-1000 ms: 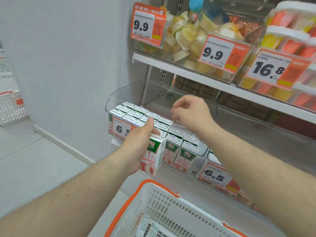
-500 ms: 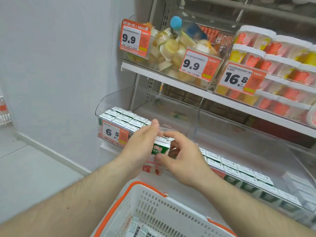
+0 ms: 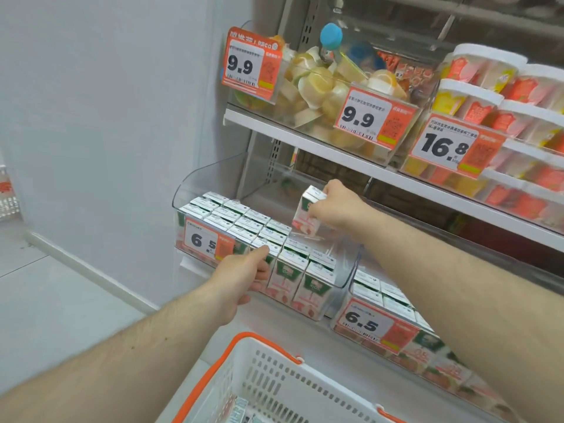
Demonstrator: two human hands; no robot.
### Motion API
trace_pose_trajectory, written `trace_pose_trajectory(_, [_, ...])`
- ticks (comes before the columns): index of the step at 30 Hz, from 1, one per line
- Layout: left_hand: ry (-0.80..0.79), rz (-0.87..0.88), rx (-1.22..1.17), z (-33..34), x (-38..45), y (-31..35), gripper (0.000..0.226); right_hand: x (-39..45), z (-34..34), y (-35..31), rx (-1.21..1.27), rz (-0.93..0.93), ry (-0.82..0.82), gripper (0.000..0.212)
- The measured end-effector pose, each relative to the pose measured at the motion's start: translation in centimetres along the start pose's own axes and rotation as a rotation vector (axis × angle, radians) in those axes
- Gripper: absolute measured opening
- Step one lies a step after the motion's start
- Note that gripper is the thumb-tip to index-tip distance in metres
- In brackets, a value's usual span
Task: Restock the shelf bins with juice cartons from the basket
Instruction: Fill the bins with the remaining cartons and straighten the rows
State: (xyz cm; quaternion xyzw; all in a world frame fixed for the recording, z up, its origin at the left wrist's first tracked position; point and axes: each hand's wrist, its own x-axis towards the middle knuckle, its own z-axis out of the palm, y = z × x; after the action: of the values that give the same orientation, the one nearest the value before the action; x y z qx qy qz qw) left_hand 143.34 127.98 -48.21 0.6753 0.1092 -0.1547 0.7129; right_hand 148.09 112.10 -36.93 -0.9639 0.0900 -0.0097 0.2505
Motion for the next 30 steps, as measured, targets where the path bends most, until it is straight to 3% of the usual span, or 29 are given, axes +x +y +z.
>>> trace_pose_trajectory(3, [0.015, -0.02, -0.008, 0.5, 0.9, -0.4, 0.042, 2.5, 1.3, -0.3, -0.177, 0.085, -0.133, 0.044])
trace_pose_trajectory(7, [0.068, 0.011, -0.047, 1.0, 1.3, -0.6, 0.043, 4.0, 3.1, 0.6, -0.347, 0.136, -0.305, 0.034])
trace_pose_trajectory(10, [0.084, 0.021, -0.097, 1.6, 1.3, -0.8, 0.031, 5.0, 4.5, 1.8, -0.197, 0.205, -0.406, 0.039])
trace_pose_trajectory(16, [0.127, -0.01, -0.177, 2.8, 1.7, -0.8, 0.025, 6.0, 5.1, 3.1, 0.326, 0.34, -0.399, 0.094])
trace_pose_trajectory(20, [0.131, -0.004, -0.188, 2.9, 1.6, -0.9, 0.022, 5.9, 4.8, 2.6, 0.423, 0.323, -0.418, 0.026])
trace_pose_trajectory(30, [0.082, -0.026, -0.153, 2.5, 1.5, -1.1, 0.029, 6.1, 4.8, 3.0, 0.37, 0.391, -0.515, 0.027])
